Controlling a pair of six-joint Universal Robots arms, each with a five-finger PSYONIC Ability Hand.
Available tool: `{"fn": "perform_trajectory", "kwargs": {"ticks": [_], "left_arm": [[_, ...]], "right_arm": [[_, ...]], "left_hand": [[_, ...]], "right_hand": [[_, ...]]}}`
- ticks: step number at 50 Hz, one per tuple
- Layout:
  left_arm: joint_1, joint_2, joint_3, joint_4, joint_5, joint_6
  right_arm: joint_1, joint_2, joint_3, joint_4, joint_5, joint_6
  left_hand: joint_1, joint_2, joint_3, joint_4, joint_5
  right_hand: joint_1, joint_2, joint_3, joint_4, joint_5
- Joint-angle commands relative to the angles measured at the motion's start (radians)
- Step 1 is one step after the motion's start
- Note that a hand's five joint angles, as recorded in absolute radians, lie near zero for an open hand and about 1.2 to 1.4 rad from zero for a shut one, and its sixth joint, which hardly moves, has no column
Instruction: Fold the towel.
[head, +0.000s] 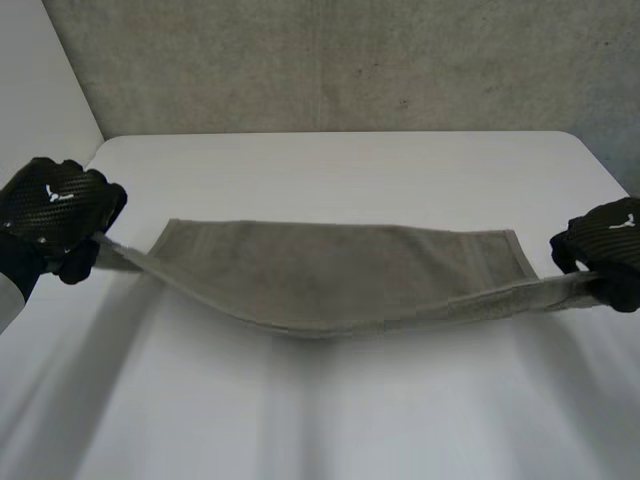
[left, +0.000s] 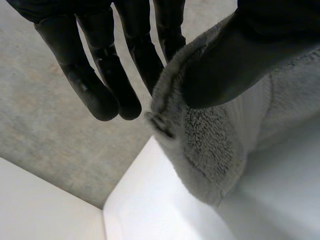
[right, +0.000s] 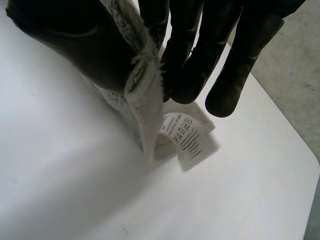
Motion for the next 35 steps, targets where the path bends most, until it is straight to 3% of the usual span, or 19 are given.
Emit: {"fn": "perform_trajectory", "kwargs": {"ticks": [1, 8, 10, 16, 24, 33, 34, 35], "left_arm": [[-0.009, -0.229, 0.056, 0.054, 0.022, 0.006], [-0.118, -0.507, 0.249, 0.065, -0.084, 0.009], [-0.152, -0.625, 0.374, 0.063, -0.158, 0.008], [-0.184, -0.804, 0.591, 0.065, -0.218, 0.002], [-0.223, -0.935, 0.751, 0.095, -0.242, 0.002], [-0.247, -0.996, 0.797, 0.152, -0.31, 0.011], [-0.252, -1.001, 0.798, 0.157, -0.311, 0.011], [-0.256, -1.006, 0.797, 0.158, -0.316, 0.013]], "right_arm": [[-0.002, 0.159, -0.077, -0.038, -0.009, -0.009], [0.097, 0.378, -0.234, -0.069, 0.069, 0.032], [0.155, 0.489, -0.344, -0.124, 0.13, 0.092], [0.207, 0.631, -0.468, -0.296, 0.245, 0.187], [0.248, 0.711, -0.488, -0.538, 0.31, 0.222], [0.274, 0.755, -0.501, -0.658, 0.345, 0.221], [0.276, 0.766, -0.508, -0.669, 0.35, 0.222], [0.278, 0.773, -0.511, -0.671, 0.356, 0.222]], "left_hand": [[-0.054, -0.125, -0.15, -0.126, -0.273], [-0.054, -0.125, -0.15, -0.126, -0.273], [-0.054, -0.125, -0.15, -0.126, -0.273], [-0.054, -0.125, -0.15, -0.126, -0.273], [-0.054, -0.125, -0.15, -0.126, -0.273], [-0.054, -0.125, -0.15, -0.126, -0.273], [-0.054, -0.125, -0.15, -0.126, -0.273], [-0.231, -0.302, -0.327, -0.302, -0.45]], "right_hand": [[0.061, 0.051, 0.046, 0.048, 0.039], [0.061, 0.051, 0.046, 0.048, 0.039], [0.061, 0.051, 0.046, 0.048, 0.039], [0.061, 0.051, 0.046, 0.048, 0.039], [0.061, 0.051, 0.046, 0.048, 0.039], [0.061, 0.051, 0.046, 0.048, 0.039], [-0.069, -0.079, -0.084, -0.082, -0.091], [-0.797, -0.807, -0.812, -0.81, -0.819]]}}
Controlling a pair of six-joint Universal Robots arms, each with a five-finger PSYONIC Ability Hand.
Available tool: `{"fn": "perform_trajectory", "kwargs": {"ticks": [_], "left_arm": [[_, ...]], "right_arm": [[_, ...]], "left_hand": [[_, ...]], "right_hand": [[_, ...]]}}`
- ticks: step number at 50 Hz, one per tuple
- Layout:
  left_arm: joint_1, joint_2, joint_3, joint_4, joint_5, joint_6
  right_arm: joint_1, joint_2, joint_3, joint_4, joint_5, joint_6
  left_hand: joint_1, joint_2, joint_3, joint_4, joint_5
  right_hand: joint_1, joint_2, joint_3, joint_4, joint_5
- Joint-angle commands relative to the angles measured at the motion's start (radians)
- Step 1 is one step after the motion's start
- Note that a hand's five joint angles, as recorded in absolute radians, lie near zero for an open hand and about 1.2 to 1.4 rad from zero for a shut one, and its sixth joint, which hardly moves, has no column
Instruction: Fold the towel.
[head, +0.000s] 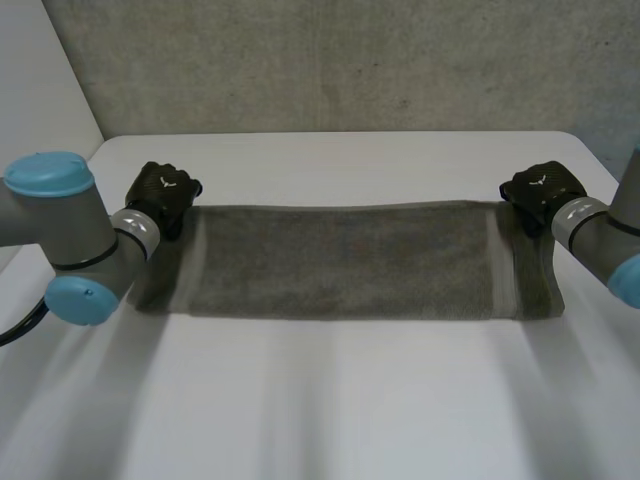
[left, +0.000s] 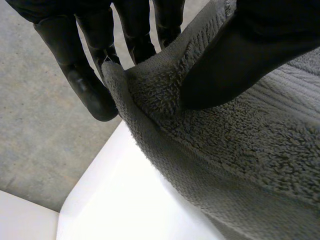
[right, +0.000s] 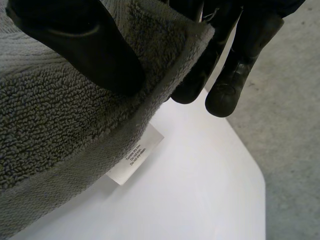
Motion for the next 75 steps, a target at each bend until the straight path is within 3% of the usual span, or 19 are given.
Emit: {"fn": "perform_trajectory", "kwargs": {"ticks": [1, 2, 3, 4, 5, 11, 17, 22, 27, 34, 41, 49, 51, 52, 53, 59, 61, 68, 75], "left_arm": [[-0.019, -0.031, 0.009, 0.035, -0.039, 0.007], [-0.023, -0.032, 0.002, 0.035, -0.04, 0.009], [-0.023, -0.032, 0.002, 0.035, -0.04, 0.009], [-0.031, -0.031, -0.003, 0.036, -0.045, 0.007], [-0.036, -0.029, -0.008, 0.036, -0.054, 0.007], [-0.037, -0.012, -0.018, 0.036, -0.096, 0.007], [-0.027, 0.069, -0.074, 0.036, -0.111, -0.008], [-0.025, 0.144, -0.159, 0.039, -0.105, -0.013], [-0.03, 0.227, -0.311, 0.045, -0.065, -0.089], [-0.017, 0.3, -0.437, 0.045, 0.075, -0.214], [-0.007, 0.314, -0.462, 0.053, 0.084, -0.238], [-0.005, 0.314, -0.465, 0.059, 0.084, -0.238], [-0.005, 0.314, -0.465, 0.059, 0.084, -0.238], [-0.005, 0.314, -0.465, 0.059, 0.084, -0.238], [-0.004, 0.314, -0.466, 0.059, 0.084, -0.238], [-0.005, 0.316, -0.468, 0.059, 0.082, -0.238], [-0.004, 0.327, -0.469, 0.059, 0.081, -0.24], [0.003, 0.371, -0.483, 0.059, 0.082, -0.241], [0.006, 0.412, -0.494, 0.059, 0.081, -0.241]], "right_arm": [[0.014, 0.034, -0.015, -0.063, 0.024, -0.004], [0.019, 0.039, -0.015, -0.065, 0.037, -0.006], [0.019, 0.039, -0.015, -0.065, 0.038, -0.006], [0.026, 0.04, -0.015, -0.065, 0.057, -0.006], [0.031, 0.036, -0.011, -0.065, 0.073, -0.006], [0.034, 0.019, 0.026, -0.068, 0.081, 0.014], [0.025, -0.165, 0.146, -0.069, 0.067, 0.089], [0.019, -0.254, 0.262, -0.056, 0.025, 0.109], [-0.013, -0.363, 0.431, 0.01, -0.051, 0.109], [-0.076, -0.358, 0.526, 0.046, -0.119, 0.102], [-0.101, -0.268, 0.523, 0.023, -0.139, 0.109], [-0.104, -0.185, 0.498, -0.025, -0.128, 0.099], [-0.107, -0.167, 0.485, -0.029, -0.125, 0.099], [-0.107, -0.167, 0.485, -0.029, -0.125, 0.099], [-0.115, -0.165, 0.477, -0.032, -0.122, 0.099], [-0.155, -0.196, 0.469, -0.098, -0.016, 0.097], [-0.168, -0.264, 0.466, -0.132, 0.027, 0.073], [-0.263, -0.332, 0.452, -0.129, 0.039, -0.08], [-0.261, -0.337, 0.39, -0.129, 0.057, -0.219]], "left_hand": [[-0.232, -0.304, -0.331, -0.304, -0.452], [-0.823, -0.894, -0.921, -0.894, -1.042], [-0.828, -0.9, -0.927, -0.9, -1.048], [-1.166, -1.237, -1.265, -1.237, -1.385], [-1.259, -1.33, -1.358, -1.331, -1.478], [-1.26, -1.331, -1.359, -1.332, -1.479], [-1.254, -1.326, -1.353, -1.326, -1.473], [-1.248, -1.32, -1.347, -1.32, -1.467], [-1.239, -1.311, -1.338, -1.311, -1.459], [-1.237, -1.308, -1.336, -1.308, -1.456], [-1.234, -1.305, -1.333, -1.305, -1.453], [-1.234, -1.305, -1.333, -1.305, -1.453], [-1.234, -1.305, -1.333, -1.305, -1.453], [-1.234, -1.305, -1.333, -1.305, -1.453], [-1.234, -1.305, -1.333, -1.305, -1.453], [-1.234, -1.305, -1.333, -1.305, -1.453], [-1.237, -1.308, -1.336, -1.308, -1.456], [-1.237, -1.308, -1.336, -1.308, -1.456], [-1.242, -1.314, -1.341, -1.314, -1.462]], "right_hand": [[-0.804, -0.816, -0.82, -0.817, -0.826], [-1.161, -1.173, -1.177, -1.174, -1.183], [-1.161, -1.173, -1.177, -1.174, -1.183], [-1.161, -1.173, -1.177, -1.174, -1.183], [-1.161, -1.173, -1.177, -1.174, -1.183], [-1.161, -1.173, -1.177, -1.174, -1.183], [-1.161, -1.173, -1.177, -1.174, -1.183], [-1.161, -1.173, -1.177, -1.174, -1.183], [-1.161, -1.173, -1.177, -1.174, -1.183], [-1.007, -1.019, -1.023, -1.02, -1.029], [-0.889, -0.901, -0.905, -0.903, -0.912], [-0.646, -0.658, -0.661, -0.659, -0.668], [-0.231, -0.243, -0.247, -0.245, -0.254], [-0.229, -0.241, -0.245, -0.242, -0.251], [0.058, 0.046, 0.042, 0.045, 0.036], [0.061, 0.049, 0.045, 0.048, 0.039], [0.061, 0.049, 0.045, 0.048, 0.039], [0.061, 0.049, 0.045, 0.048, 0.039], [0.061, 0.049, 0.045, 0.048, 0.039]]}}
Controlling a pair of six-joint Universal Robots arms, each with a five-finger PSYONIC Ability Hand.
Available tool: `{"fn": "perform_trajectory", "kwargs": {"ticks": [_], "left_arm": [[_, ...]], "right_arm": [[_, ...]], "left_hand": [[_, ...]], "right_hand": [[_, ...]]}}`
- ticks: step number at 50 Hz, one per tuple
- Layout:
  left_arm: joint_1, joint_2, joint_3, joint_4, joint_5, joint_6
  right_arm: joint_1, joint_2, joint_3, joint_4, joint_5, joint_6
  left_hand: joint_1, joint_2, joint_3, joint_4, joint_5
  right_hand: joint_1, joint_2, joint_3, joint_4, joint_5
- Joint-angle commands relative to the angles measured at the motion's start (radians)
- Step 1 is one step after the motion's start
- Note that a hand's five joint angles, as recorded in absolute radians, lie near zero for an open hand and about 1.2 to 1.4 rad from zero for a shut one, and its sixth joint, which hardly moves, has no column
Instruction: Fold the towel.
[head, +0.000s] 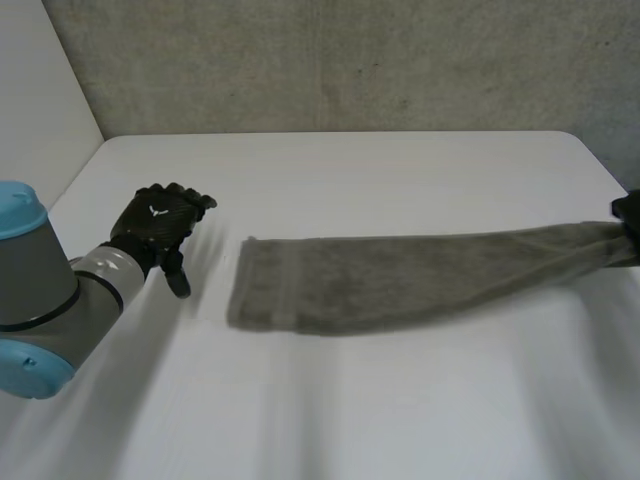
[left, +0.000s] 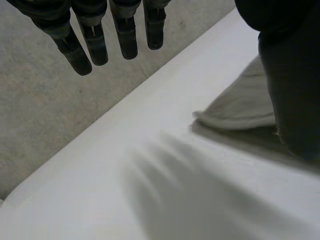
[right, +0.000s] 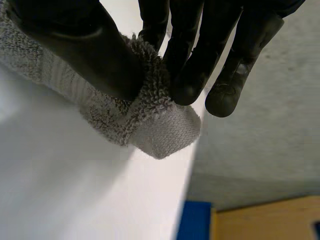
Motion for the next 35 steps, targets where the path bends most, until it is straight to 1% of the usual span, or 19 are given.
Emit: {"fn": "perform_trajectory", "kwargs": {"ticks": [1, 2, 3, 5, 6, 8, 11, 13, 14, 16, 22, 24, 28, 29, 30, 31, 32, 33, 35], "left_arm": [[0.008, 0.048, -0.008, 0.0, 0.0, -0.001], [0.01, 0.051, -0.005, 0.0, 0.0, -0.001], [0.01, 0.051, -0.005, 0.0, 0.0, -0.001], [0.01, 0.052, 0.004, 0.0, -0.002, -0.002], [0.01, 0.052, 0.004, 0.0, -0.002, -0.002], [0.01, 0.052, 0.01, 0.011, -0.004, -0.007], [0.008, 0.052, 0.012, 0.017, -0.005, -0.016], [0.002, 0.051, 0.019, 0.025, -0.005, -0.034], [0.002, 0.051, 0.019, 0.025, -0.005, -0.034], [-0.003, 0.051, 0.025, 0.026, -0.005, -0.053], [-0.007, 0.037, 0.033, 0.025, -0.008, -0.064], [-0.016, 0.029, 0.036, 0.026, -0.011, -0.065], [-0.023, 0.009, 0.041, 0.026, -0.011, -0.065], [-0.029, 0.005, 0.045, 0.026, -0.011, -0.065], [-0.029, 0.005, 0.045, 0.026, -0.011, -0.065], [-0.033, 0.002, 0.05, 0.026, -0.011, -0.067], [-0.042, -0.001, 0.053, 0.026, -0.013, -0.067], [-0.043, -0.001, 0.053, 0.026, -0.013, -0.067], [-0.07, -0.004, 0.064, 0.026, -0.013, -0.068]], "right_arm": [[0.032, -0.018, -0.074, 0.008, 0.012, -0.135], [0.105, -0.027, -0.1, 0.008, 0.012, -0.124], [0.106, -0.027, -0.101, 0.008, 0.012, -0.124], [0.268, -0.029, -0.163, 0.006, 0.011, -0.086], [0.268, -0.029, -0.163, 0.006, 0.011, -0.086], [0.406, -0.021, -0.196, -0.005, 0.005, -0.052], [0.478, -0.006, -0.209, -0.009, 0.003, -0.04], [0.646, 0.072, -0.238, -0.043, 0.0, -0.049], [0.647, 0.073, -0.239, -0.043, 0.0, -0.049], [0.775, 0.154, -0.255, -0.093, -0.009, -0.046], [0.868, 0.251, -0.259, -0.135, -0.021, -0.038], [0.896, 0.309, -0.259, -0.135, -0.064, -0.04], [0.9, 0.34, -0.257, -0.129, -0.124, -0.046], [0.894, 0.341, -0.256, -0.129, -0.141, -0.043], [0.894, 0.341, -0.255, -0.129, -0.141, -0.043], [0.888, 0.332, -0.243, -0.132, -0.159, -0.029], [0.877, 0.317, -0.228, -0.134, -0.162, -0.017], [0.877, 0.317, -0.228, -0.134, -0.162, -0.017], [0.83, 0.22, -0.176, -0.137, -0.178, 0.037]], "left_hand": [[-0.079, -0.066, -0.058, -0.072, -0.21], [-0.082, -0.069, -0.061, -0.075, -0.213], [-0.082, -0.069, -0.061, -0.075, -0.213], [-0.082, -0.069, -0.061, -0.075, -0.213], [-0.082, -0.069, -0.061, -0.075, -0.213], [-0.085, -0.072, -0.064, -0.078, -0.216], [-0.085, -0.072, -0.064, -0.078, -0.216], [-0.088, -0.075, -0.067, -0.081, -0.219], [-0.088, -0.075, -0.067, -0.081, -0.219], [-0.088, -0.075, -0.067, -0.081, -0.219], [-0.088, -0.075, -0.067, -0.081, -0.219], [-0.085, -0.072, -0.064, -0.078, -0.216], [-0.085, -0.072, -0.064, -0.078, -0.216], [-0.085, -0.072, -0.064, -0.078, -0.216], [-0.085, -0.072, -0.064, -0.078, -0.216], [-0.085, -0.072, -0.064, -0.078, -0.216], [-0.082, -0.069, -0.061, -0.075, -0.213], [-0.082, -0.069, -0.061, -0.075, -0.213], [-0.079, -0.066, -0.058, -0.072, -0.21]], "right_hand": [[0.072, 0.075, 0.057, 0.048, 0.058], [0.072, 0.075, 0.057, 0.048, 0.058], [0.072, 0.075, 0.057, 0.048, 0.058], [0.072, 0.075, 0.057, 0.048, 0.058], [0.072, 0.075, 0.057, 0.048, 0.058], [0.072, 0.075, 0.057, 0.048, 0.058], [0.072, 0.075, 0.057, 0.048, 0.058], [0.072, 0.075, 0.057, 0.048, 0.058], [0.072, 0.075, 0.057, 0.048, 0.058], [0.072, 0.075, 0.057, 0.048, 0.058], [0.072, 0.075, 0.057, 0.048, 0.058], [0.072, 0.075, 0.057, 0.048, 0.058], [0.072, 0.075, 0.057, 0.048, 0.058], [-0.235, -0.232, -0.251, -0.26, -0.249], [-0.238, -0.235, -0.254, -0.263, -0.252], [-0.808, -0.805, -0.823, -0.832, -0.821], [-1.15, -1.147, -1.165, -1.174, -1.163], [-1.15, -1.147, -1.165, -1.174, -1.163], [-1.15, -1.147, -1.165, -1.174, -1.163]]}}
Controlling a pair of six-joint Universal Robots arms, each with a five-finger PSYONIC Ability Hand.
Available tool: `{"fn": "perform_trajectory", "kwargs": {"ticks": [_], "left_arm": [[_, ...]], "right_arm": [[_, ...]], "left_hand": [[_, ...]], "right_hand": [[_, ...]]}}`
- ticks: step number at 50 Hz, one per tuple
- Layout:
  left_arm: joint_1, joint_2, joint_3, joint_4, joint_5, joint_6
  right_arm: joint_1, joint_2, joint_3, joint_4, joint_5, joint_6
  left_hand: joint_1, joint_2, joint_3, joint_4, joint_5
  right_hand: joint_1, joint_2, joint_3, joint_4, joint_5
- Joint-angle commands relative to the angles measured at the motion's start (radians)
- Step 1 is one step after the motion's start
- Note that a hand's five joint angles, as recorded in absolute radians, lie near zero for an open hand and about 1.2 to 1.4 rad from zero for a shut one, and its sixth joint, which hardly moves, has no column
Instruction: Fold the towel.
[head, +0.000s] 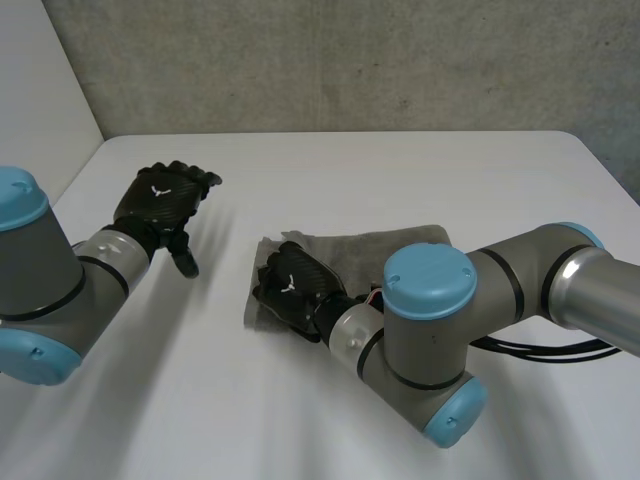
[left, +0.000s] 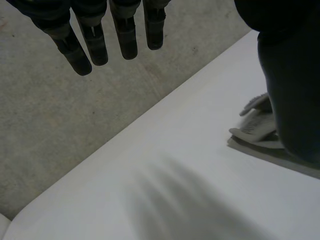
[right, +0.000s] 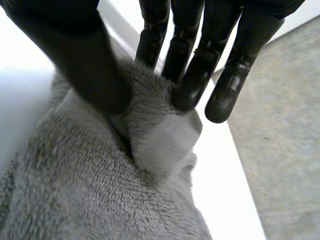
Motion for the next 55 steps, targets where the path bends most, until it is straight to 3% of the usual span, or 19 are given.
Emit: {"fn": "perform_trajectory", "kwargs": {"ticks": [1, 11, 22, 25, 27, 28, 29, 30, 32, 35, 42, 47, 50, 55], "left_arm": [[-0.045, -0.016, 0.021, 0.0, -0.001, -0.002], [-0.189, -0.017, 0.063, 0.0, -0.001, -0.047], [-0.27, -0.05, 0.068, 0.008, -0.047, -0.051], [-0.273, -0.06, 0.067, 0.015, -0.063, -0.048], [-0.279, -0.065, 0.065, 0.015, -0.064, -0.048], [-0.279, -0.065, 0.065, 0.015, -0.064, -0.048], [-0.281, -0.067, 0.065, 0.015, -0.064, -0.048], [-0.281, -0.067, 0.065, 0.015, -0.064, -0.048], [-0.279, -0.065, 0.06, 0.015, -0.066, -0.048], [-0.275, -0.054, 0.054, 0.015, -0.066, -0.052], [-0.258, -0.037, 0.053, 0.009, -0.081, -0.051], [-0.189, 0.05, 0.044, 0.009, -0.127, -0.063], [-0.169, 0.065, 0.039, 0.012, -0.135, -0.072], [-0.082, 0.119, 0.021, 0.009, -0.146, -0.156]], "right_arm": [[-0.074, -0.114, 0.078, -0.002, -0.061, 0.075], [-0.33, -0.38, 0.317, 0.011, -0.054, 0.329], [-0.456, -0.402, 0.5, 0.034, -0.052, 0.362], [-0.477, -0.397, 0.52, 0.035, -0.051, 0.359], [-0.482, -0.361, 0.512, 0.035, -0.038, 0.354], [-0.482, -0.361, 0.512, 0.035, -0.038, 0.354], [-0.482, -0.338, 0.503, 0.035, -0.029, 0.351], [-0.482, -0.338, 0.503, 0.035, -0.029, 0.351], [-0.479, -0.313, 0.469, 0.037, 0.004, 0.351], [-0.471, -0.305, 0.431, 0.06, 0.05, 0.35], [-0.45, -0.315, 0.322, 0.092, 0.143, 0.259], [-0.246, -0.307, 0.186, 0.08, 0.153, 0.129], [-0.197, -0.299, 0.142, 0.08, 0.149, 0.12], [-0.056, -0.166, -0.02, 0.083, 0.136, 0.106]], "left_hand": [[-0.076, -0.066, -0.058, -0.072, -0.209], [-0.07, -0.06, -0.052, -0.067, -0.203], [-0.073, -0.063, -0.055, -0.07, -0.206], [-0.073, -0.063, -0.055, -0.07, -0.206], [-0.073, -0.063, -0.055, -0.07, -0.206], [-0.073, -0.063, -0.055, -0.07, -0.206], [-0.073, -0.063, -0.055, -0.07, -0.206], [-0.073, -0.063, -0.055, -0.07, -0.206], [-0.073, -0.063, -0.055, -0.07, -0.206], [-0.073, -0.063, -0.055, -0.07, -0.206], [-0.079, -0.069, -0.061, -0.075, -0.212], [-0.085, -0.075, -0.067, -0.081, -0.218], [-0.085, -0.075, -0.067, -0.081, -0.218], [-0.094, -0.084, -0.076, -0.09, -0.227]], "right_hand": [[-0.794, -0.785, -0.811, -0.823, -0.808], [-0.794, -0.785, -0.811, -0.823, -0.808], [-0.794, -0.785, -0.811, -0.823, -0.808], [-0.593, -0.584, -0.61, -0.622, -0.607], [-0.29, -0.281, -0.306, -0.319, -0.303], [-0.288, -0.279, -0.304, -0.317, -0.301], [-0.07, -0.061, -0.086, -0.099, -0.083], [-0.068, -0.059, -0.084, -0.097, -0.081], [0.242, 0.251, 0.226, 0.213, 0.229], [0.427, 0.436, 0.411, 0.398, 0.414], [0.427, 0.436, 0.411, 0.398, 0.414], [0.427, 0.436, 0.411, 0.398, 0.414], [0.427, 0.436, 0.411, 0.398, 0.414], [0.427, 0.436, 0.411, 0.398, 0.414]]}}
